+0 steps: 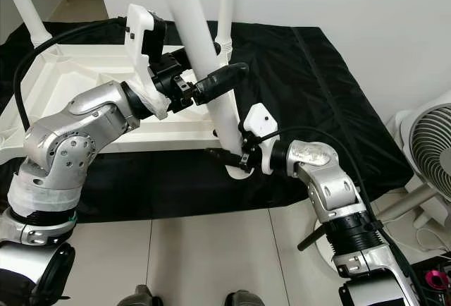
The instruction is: Building children table
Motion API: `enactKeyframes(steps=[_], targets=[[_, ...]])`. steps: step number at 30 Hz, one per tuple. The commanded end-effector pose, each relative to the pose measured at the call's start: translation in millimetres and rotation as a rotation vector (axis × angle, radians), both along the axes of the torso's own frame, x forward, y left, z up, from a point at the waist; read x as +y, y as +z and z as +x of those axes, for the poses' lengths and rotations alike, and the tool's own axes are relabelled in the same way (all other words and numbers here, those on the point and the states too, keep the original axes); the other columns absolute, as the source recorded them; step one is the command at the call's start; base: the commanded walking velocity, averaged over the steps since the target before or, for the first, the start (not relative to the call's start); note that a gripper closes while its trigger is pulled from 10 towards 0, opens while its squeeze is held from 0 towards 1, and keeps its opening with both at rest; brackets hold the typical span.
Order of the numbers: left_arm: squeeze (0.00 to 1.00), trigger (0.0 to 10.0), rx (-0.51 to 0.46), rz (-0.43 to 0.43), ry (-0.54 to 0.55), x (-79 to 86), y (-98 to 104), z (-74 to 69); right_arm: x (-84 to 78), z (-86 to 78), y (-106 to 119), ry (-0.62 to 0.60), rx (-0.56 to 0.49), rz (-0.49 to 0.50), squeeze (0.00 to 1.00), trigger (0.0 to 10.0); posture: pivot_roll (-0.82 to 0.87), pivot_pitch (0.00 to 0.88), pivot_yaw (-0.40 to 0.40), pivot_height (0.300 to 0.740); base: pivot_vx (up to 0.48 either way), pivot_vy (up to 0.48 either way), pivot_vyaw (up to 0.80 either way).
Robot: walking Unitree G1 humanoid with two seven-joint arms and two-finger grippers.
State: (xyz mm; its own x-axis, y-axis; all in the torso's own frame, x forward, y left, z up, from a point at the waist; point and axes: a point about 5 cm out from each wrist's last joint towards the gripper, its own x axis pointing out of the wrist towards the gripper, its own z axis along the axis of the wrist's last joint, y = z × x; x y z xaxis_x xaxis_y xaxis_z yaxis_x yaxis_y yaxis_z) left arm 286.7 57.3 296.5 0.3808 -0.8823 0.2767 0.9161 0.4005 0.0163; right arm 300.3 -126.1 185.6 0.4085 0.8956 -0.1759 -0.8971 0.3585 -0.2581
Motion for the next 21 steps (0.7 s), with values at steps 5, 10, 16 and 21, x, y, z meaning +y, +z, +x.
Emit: enactKeyframes(steps=[5, 10, 16, 21], targets=[[0.00, 0.0, -0.003, -0.068, -0.198, -4.3, 6.2, -13.0, 0.8, -3.1, 1.4, 0.016, 0.007, 0.005, 0.00, 10.0, -0.04, 0.019, 0.001, 0.740, 0.000, 0.000, 0.00], [0.00, 0.0, -0.002, -0.074, -0.223, -4.1, 6.4, -15.5, -0.1, -3.0, 0.5, 0.008, 0.012, 0.001, 0.00, 10.0, -0.04, 0.015, 0.003, 0.740, 0.000, 0.000, 0.00], [0.00, 0.0, -0.006, -0.055, -0.239, -6.0, 5.5, -16.5, 0.5, -2.1, -0.3, -0.006, 0.014, 0.012, 0.00, 10.0, -0.04, 0.012, 0.006, 0.740, 0.000, 0.000, 0.00], [0.00, 10.0, -0.008, -0.022, -0.184, -10.8, 5.6, -12.6, -0.1, 0.8, 0.0, -0.038, 0.004, 0.032, 0.00, 10.0, -0.04, 0.009, 0.008, 0.740, 0.000, 0.000, 0.00]])
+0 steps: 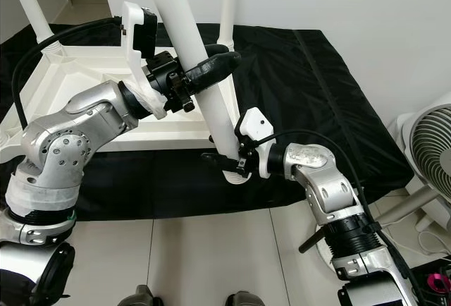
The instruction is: Building children table
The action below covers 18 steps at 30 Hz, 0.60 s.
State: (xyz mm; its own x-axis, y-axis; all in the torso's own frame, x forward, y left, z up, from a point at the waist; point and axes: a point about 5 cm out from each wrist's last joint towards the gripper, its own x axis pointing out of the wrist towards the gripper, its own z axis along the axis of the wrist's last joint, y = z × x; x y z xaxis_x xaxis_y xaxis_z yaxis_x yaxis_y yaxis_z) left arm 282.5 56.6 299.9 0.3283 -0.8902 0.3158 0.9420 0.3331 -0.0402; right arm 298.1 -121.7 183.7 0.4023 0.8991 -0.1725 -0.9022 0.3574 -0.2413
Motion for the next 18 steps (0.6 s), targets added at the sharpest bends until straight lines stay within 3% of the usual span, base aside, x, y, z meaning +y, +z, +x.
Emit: enactKeyframes(steps=[1, 2, 3, 4, 9, 13, 17, 18], targets=[[0.00, 10.0, -0.055, 0.028, -0.088, -10.9, 3.7, -6.8, -4.9, 3.9, 1.9, -0.053, -0.013, 0.027, 0.22, 10.0, -0.04, 0.003, 0.010, 0.740, 0.000, 0.000, 0.00], [0.00, 10.0, -0.055, 0.028, -0.088, -10.9, 3.7, -6.8, -4.9, 3.9, 1.9, -0.053, -0.013, 0.027, 0.22, 10.0, -0.04, 0.003, 0.010, 0.740, 0.000, 0.000, 0.00], [0.00, 10.0, -0.050, 0.017, -0.069, -11.1, 5.8, -4.8, -5.4, 4.8, 2.3, -0.063, -0.018, 0.033, 0.76, 10.0, -0.04, 0.003, 0.010, 0.740, 0.000, 0.000, 0.00], [0.00, 10.0, -0.037, 0.010, -0.033, -10.6, 9.6, -0.6, -6.0, 6.1, 4.0, -0.074, -0.025, 0.044, 1.00, 10.0, -0.04, 0.003, 0.010, 0.740, 0.000, 0.000, 0.00], [0.00, 10.0, -0.001, -0.038, 0.171, -6.0, 34.1, 22.1, -9.6, 17.0, 18.5, -0.143, -0.083, 0.095, 1.00, 10.0, -0.05, 0.003, 0.013, 0.740, 0.000, 0.000, 0.00], [0.00, 10.0, 0.041, -0.076, 0.197, -5.8, 53.5, 32.2, -8.8, 22.5, 23.7, -0.167, -0.111, 0.101, 1.00, 10.0, -0.05, 0.004, 0.015, 0.740, 0.000, 0.000, 0.00], [0.00, 10.0, 0.049, -0.078, 0.199, -6.2, 58.5, 34.1, -8.2, 24.7, 25.1, -0.177, -0.120, 0.104, 1.00, 10.0, -0.05, 0.004, 0.015, 0.740, 0.000, 0.000, 0.00], [0.00, 10.0, 0.051, -0.078, 0.208, -7.5, 64.7, 36.4, -7.0, 27.3, 27.7, -0.190, -0.132, 0.115, 0.18, 10.0, -0.05, 0.009, 0.016, 0.740, 0.000, 0.000, 0.00]])
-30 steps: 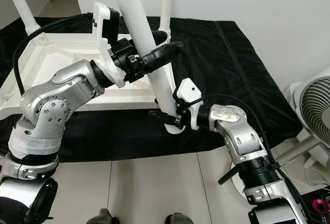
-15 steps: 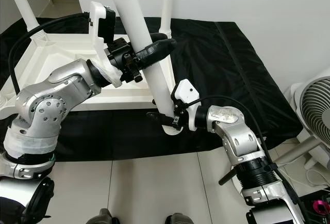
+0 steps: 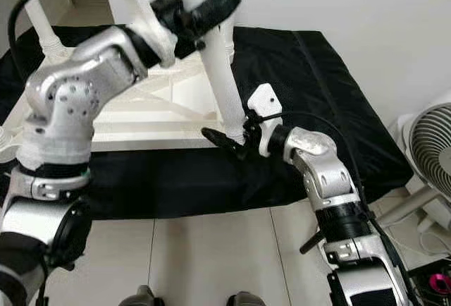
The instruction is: Building children table
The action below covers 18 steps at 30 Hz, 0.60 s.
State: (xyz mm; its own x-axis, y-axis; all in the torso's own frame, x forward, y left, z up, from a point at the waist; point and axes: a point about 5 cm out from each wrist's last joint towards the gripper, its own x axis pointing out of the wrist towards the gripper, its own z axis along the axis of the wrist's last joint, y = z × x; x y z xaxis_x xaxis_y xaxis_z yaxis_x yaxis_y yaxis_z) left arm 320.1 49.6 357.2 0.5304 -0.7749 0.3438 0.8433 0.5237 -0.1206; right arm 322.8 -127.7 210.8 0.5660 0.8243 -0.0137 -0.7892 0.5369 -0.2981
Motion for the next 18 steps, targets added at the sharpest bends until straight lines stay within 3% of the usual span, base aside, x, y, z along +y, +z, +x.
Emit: enactKeyframes(steps=[1, 5, 13, 18], targets=[[0.00, 10.0, -0.008, -0.015, 0.000, -2.5, 12.1, 0.4, 0.1, 5.3, 3.2, -0.036, -0.022, 0.015, 0.00, 10.0, -0.05, 0.009, 0.016, 0.740, 0.000, 0.000, 0.00], [0.00, 10.0, -0.031, -0.007, 0.041, -7.3, 19.5, 3.2, 2.3, 13.2, 9.7, -0.111, -0.072, 0.054, 0.00, 10.0, -0.06, 0.019, 0.017, 0.740, 0.000, 0.000, 0.00], [0.00, 10.0, -0.022, 0.028, 0.131, -17.1, 15.4, 8.3, 3.7, 24.4, 14.9, -0.284, -0.121, 0.139, 0.00, 10.0, -0.06, 0.027, 0.012, 0.740, 0.000, 0.000, 0.00], [0.00, 10.0, -0.017, 0.050, 0.224, -27.5, 13.4, 12.8, 15.4, 28.7, 16.9, -0.430, -0.170, 0.201, 0.00, 10.0, -0.06, 0.038, 0.014, 0.740, 0.000, 0.000, 0.00]])
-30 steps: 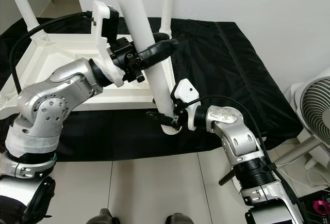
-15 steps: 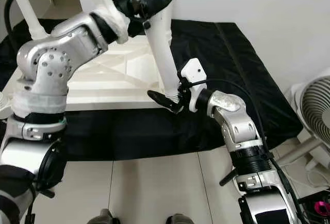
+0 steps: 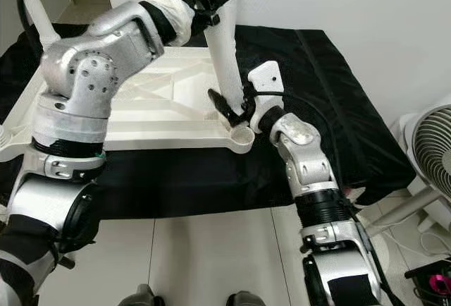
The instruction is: Building children table
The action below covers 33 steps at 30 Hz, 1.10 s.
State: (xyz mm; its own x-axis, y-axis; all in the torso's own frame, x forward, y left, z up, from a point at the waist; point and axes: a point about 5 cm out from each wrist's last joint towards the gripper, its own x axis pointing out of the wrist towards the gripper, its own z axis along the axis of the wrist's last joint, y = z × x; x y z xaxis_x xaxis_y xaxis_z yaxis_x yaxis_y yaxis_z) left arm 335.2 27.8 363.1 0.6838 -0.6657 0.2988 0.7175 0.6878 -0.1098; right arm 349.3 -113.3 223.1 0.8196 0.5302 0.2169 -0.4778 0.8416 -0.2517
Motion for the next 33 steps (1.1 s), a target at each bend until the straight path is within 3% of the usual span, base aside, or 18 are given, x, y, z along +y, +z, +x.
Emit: enactKeyframes(steps=[1, 5, 6, 8, 10, 16, 33], targets=[[0.00, 10.0, -0.047, 0.017, 0.057, -8.5, 7.0, -0.5, 6.4, 3.5, 5.3, -0.089, -0.038, 0.025, 0.00, 10.0, -0.06, 0.039, 0.013, 0.740, 0.000, 0.000, 0.00], [0.00, 10.0, -0.060, 0.030, 0.105, -15.1, 5.9, 1.7, 13.9, 5.7, 4.7, -0.186, -0.040, 0.074, 0.00, 10.0, -0.06, 0.042, 0.012, 0.740, 0.000, 0.000, 0.00], [0.00, 10.0, -0.064, 0.036, 0.118, -18.8, 5.6, 2.3, 15.4, 7.1, 2.3, -0.264, -0.036, 0.082, 0.00, 10.0, -0.06, 0.042, 0.015, 0.740, 0.000, 0.000, 0.00], [0.00, 10.0, -0.064, 0.036, 0.118, -18.8, 5.6, 2.3, 15.4, 7.1, 2.3, -0.264, -0.036, 0.082, 0.00, 10.0, -0.06, 0.042, 0.015, 0.740, 0.000, 0.000, 0.00], [0.00, 10.0, -0.077, 0.054, 0.141, -24.6, 6.2, 3.6, 19.4, 6.7, -3.2, -0.391, -0.053, 0.080, 0.00, 10.0, -0.06, 0.045, 0.021, 0.740, 0.000, 0.000, 0.00], [0.00, 10.0, -0.091, 0.057, 0.170, -26.1, 9.1, 5.9, 24.9, 6.7, -14.0, -0.537, -0.051, 0.041, 0.00, 10.0, -0.06, 0.046, 0.030, 0.740, 0.000, 0.000, 0.00], [0.00, 10.0, -0.113, 0.053, 0.160, -38.1, 10.5, 1.5, 33.8, 9.1, -7.3, -0.604, -0.090, 0.105, 0.00, 10.0, -0.05, 0.045, 0.024, 0.740, 0.000, 0.000, 0.00]])
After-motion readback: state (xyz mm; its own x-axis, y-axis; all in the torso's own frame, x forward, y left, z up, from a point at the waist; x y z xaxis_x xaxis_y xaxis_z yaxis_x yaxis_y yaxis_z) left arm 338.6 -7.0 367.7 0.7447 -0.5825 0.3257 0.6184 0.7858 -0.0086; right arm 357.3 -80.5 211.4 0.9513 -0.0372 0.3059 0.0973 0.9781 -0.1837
